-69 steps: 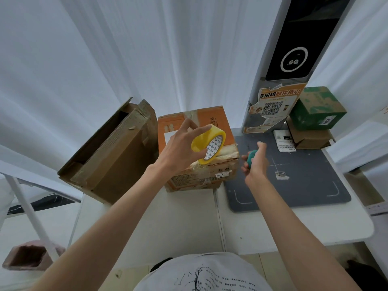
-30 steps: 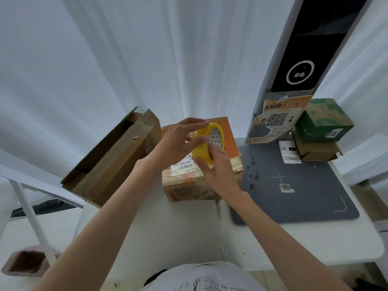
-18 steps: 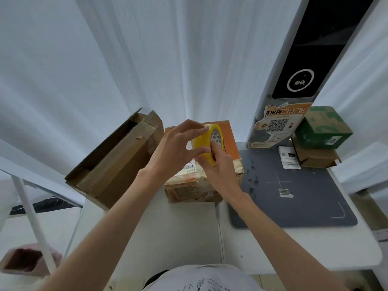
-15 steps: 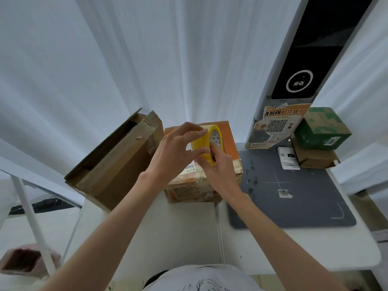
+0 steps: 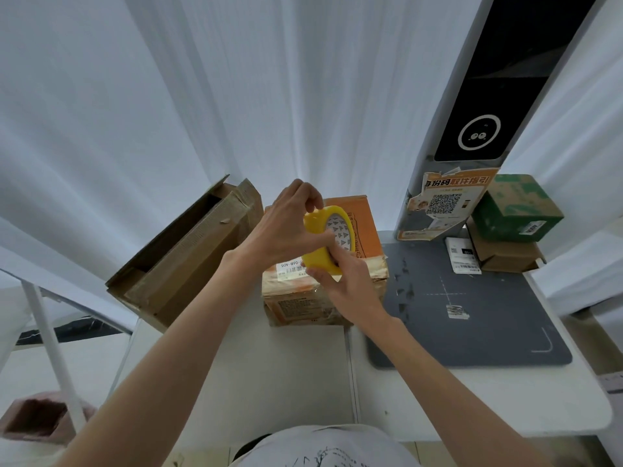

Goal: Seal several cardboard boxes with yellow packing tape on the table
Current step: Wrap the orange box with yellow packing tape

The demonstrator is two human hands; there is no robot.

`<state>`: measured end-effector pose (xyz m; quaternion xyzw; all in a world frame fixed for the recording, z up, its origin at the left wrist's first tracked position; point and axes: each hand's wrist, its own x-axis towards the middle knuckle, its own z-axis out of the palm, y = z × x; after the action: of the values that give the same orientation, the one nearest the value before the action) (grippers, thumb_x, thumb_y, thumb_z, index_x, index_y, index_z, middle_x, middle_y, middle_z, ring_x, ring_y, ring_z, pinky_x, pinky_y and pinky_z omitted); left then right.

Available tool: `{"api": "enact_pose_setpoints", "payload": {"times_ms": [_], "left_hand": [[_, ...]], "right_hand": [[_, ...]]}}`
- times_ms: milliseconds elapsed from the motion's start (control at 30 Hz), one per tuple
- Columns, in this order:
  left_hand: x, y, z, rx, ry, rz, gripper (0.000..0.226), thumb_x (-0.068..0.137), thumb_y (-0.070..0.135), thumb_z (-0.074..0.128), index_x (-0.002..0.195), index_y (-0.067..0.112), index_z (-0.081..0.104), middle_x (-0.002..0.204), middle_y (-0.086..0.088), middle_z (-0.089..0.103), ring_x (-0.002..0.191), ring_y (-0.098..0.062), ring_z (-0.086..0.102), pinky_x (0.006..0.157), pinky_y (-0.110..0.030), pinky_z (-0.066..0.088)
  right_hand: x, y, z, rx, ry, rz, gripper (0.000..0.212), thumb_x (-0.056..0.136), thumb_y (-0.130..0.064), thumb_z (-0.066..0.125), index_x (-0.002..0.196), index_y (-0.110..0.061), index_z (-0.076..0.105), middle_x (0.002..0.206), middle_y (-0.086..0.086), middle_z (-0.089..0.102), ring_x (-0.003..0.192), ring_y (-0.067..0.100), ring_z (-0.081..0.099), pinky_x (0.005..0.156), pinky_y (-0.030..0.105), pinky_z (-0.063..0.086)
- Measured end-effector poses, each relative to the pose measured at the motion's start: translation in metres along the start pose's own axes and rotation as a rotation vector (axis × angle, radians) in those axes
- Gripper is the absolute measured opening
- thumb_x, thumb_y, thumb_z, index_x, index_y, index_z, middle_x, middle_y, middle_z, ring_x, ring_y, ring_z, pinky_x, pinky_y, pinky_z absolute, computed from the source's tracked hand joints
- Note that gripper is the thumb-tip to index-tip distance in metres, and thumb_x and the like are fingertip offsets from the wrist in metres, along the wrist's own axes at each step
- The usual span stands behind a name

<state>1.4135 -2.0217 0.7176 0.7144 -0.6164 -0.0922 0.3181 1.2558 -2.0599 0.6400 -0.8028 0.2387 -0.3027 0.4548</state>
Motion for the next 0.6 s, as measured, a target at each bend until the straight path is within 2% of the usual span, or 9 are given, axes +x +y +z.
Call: {"api": "enact_pose_setpoints", "payload": {"times_ms": [67, 133, 200, 267, 367, 467, 533, 600], "left_hand": [[0.007, -0.002, -0.003, -0.001, -0.053, -0.004, 0.044, 0.066, 0.055, 0.060, 0.097, 0.026, 0.050, 0.097, 0.013, 0.047, 0.087, 0.001, 0.044, 0.076, -0.022, 0.039], [0.010, -0.002, -0.003, -0.004, -0.052, 0.002, 0.044, 0.064, 0.055, 0.059, 0.095, 0.025, 0.049, 0.095, 0.014, 0.046, 0.086, 0.002, 0.043, 0.073, -0.020, 0.036], [0.009, 0.000, 0.000, -0.013, 0.009, 0.009, 0.042, 0.066, 0.053, 0.059, 0.092, 0.022, 0.049, 0.091, 0.017, 0.045, 0.083, 0.000, 0.042, 0.070, -0.021, 0.036], [0.005, 0.002, 0.005, -0.013, 0.082, 0.022, 0.035, 0.072, 0.047, 0.063, 0.090, 0.021, 0.048, 0.089, 0.016, 0.044, 0.082, -0.003, 0.042, 0.070, -0.021, 0.036], [-0.002, 0.004, 0.014, 0.010, 0.174, 0.027, 0.028, 0.082, 0.033, 0.072, 0.090, 0.021, 0.048, 0.089, 0.010, 0.046, 0.082, -0.008, 0.040, 0.072, -0.017, 0.036], [-0.010, 0.007, 0.023, 0.028, 0.254, 0.017, 0.025, 0.087, 0.033, 0.072, 0.092, 0.018, 0.052, 0.091, 0.008, 0.048, 0.085, -0.008, 0.040, 0.074, -0.011, 0.035], [-0.014, 0.008, 0.027, 0.030, 0.296, 0.022, 0.025, 0.088, 0.033, 0.072, 0.092, 0.017, 0.054, 0.091, 0.007, 0.049, 0.086, -0.010, 0.042, 0.077, -0.015, 0.037], [-0.017, 0.008, 0.029, 0.046, 0.331, 0.035, 0.025, 0.088, 0.035, 0.071, 0.092, 0.017, 0.054, 0.091, 0.006, 0.050, 0.087, -0.015, 0.045, 0.079, -0.025, 0.043]], "right_hand": [[-0.001, -0.001, 0.001, -0.016, -0.024, 0.001, 0.041, 0.096, -0.028, 0.069, 0.133, -0.016, 0.057, 0.102, -0.010, 0.065, 0.096, 0.000, 0.056, 0.083, 0.009, 0.041], [-0.002, -0.003, 0.002, -0.015, -0.021, 0.000, 0.042, 0.096, -0.028, 0.069, 0.134, -0.015, 0.057, 0.105, -0.009, 0.065, 0.097, 0.004, 0.056, 0.084, 0.011, 0.043], [-0.001, -0.005, 0.002, 0.009, 0.006, 0.003, 0.041, 0.095, -0.028, 0.070, 0.133, -0.016, 0.057, 0.107, -0.006, 0.067, 0.098, 0.009, 0.060, 0.084, 0.012, 0.046], [-0.002, -0.009, 0.002, 0.046, 0.036, 0.014, 0.041, 0.095, -0.026, 0.070, 0.132, -0.014, 0.058, 0.106, -0.005, 0.068, 0.096, 0.007, 0.062, 0.082, 0.010, 0.048], [-0.001, -0.012, 0.002, 0.076, 0.059, 0.040, 0.038, 0.094, -0.022, 0.071, 0.129, -0.013, 0.058, 0.099, -0.014, 0.066, 0.093, -0.002, 0.061, 0.080, 0.009, 0.048], [-0.001, -0.011, 0.002, 0.075, 0.068, 0.050, 0.035, 0.093, -0.020, 0.072, 0.125, -0.017, 0.058, 0.094, -0.021, 0.061, 0.088, -0.006, 0.060, 0.079, 0.010, 0.049], [-0.002, -0.011, 0.004, 0.084, 0.073, 0.059, 0.039, 0.093, -0.021, 0.072, 0.128, -0.012, 0.059, 0.093, -0.020, 0.061, 0.086, -0.007, 0.060, 0.079, 0.008, 0.048], [-0.001, -0.012, 0.004, 0.099, 0.080, 0.067, 0.038, 0.093, -0.019, 0.072, 0.128, -0.010, 0.059, 0.091, -0.019, 0.062, 0.085, -0.006, 0.060, 0.080, 0.008, 0.047]]}}
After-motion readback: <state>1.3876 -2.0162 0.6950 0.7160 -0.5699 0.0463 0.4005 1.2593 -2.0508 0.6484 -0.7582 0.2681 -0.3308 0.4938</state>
